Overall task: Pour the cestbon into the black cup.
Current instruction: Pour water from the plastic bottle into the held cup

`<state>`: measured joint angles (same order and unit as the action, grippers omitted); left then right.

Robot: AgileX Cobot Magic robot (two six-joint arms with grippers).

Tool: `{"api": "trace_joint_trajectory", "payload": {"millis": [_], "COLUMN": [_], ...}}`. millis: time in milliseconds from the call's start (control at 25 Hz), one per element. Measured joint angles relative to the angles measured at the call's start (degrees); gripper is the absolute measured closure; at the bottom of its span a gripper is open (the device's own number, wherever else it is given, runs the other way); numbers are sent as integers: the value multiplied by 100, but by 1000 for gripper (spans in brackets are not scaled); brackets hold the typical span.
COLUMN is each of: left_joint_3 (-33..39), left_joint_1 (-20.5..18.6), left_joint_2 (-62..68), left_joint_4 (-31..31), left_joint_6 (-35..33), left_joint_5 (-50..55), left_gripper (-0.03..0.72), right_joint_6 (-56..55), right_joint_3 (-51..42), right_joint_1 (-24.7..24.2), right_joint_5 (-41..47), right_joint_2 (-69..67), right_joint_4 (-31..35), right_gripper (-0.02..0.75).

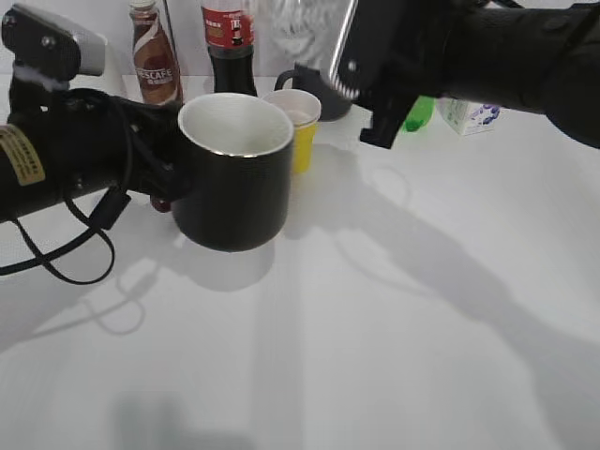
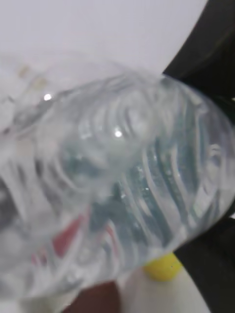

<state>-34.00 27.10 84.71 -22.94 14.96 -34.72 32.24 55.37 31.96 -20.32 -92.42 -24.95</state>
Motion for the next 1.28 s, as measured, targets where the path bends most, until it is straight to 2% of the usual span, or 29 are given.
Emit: {"api": "trace_joint_trajectory", "payload": {"millis": [160,560,880,1280], "left_joint_3": [0,4,4,4], "left_joint_1": [108,134,134,134], "left_joint_2": [0,-269,-295,-295], "left_joint_4": [-64,-264,-307,-522], "left_joint_6": [239,271,271,272], "left_joint_5": [12,120,331,375], "left_gripper": [640,640,640,640], "right_joint_6": [904,2416,3929,4343], "right_joint_3": [0,14,18,25], "right_joint_1": [0,0,0,0], "right_joint_5": [69,81,-213,-587], "right_joint_2": [0,-10,-10,-10], "right_joint_4": [-38,57,1069,1248], "right_gripper": [305,305,305,305]}}
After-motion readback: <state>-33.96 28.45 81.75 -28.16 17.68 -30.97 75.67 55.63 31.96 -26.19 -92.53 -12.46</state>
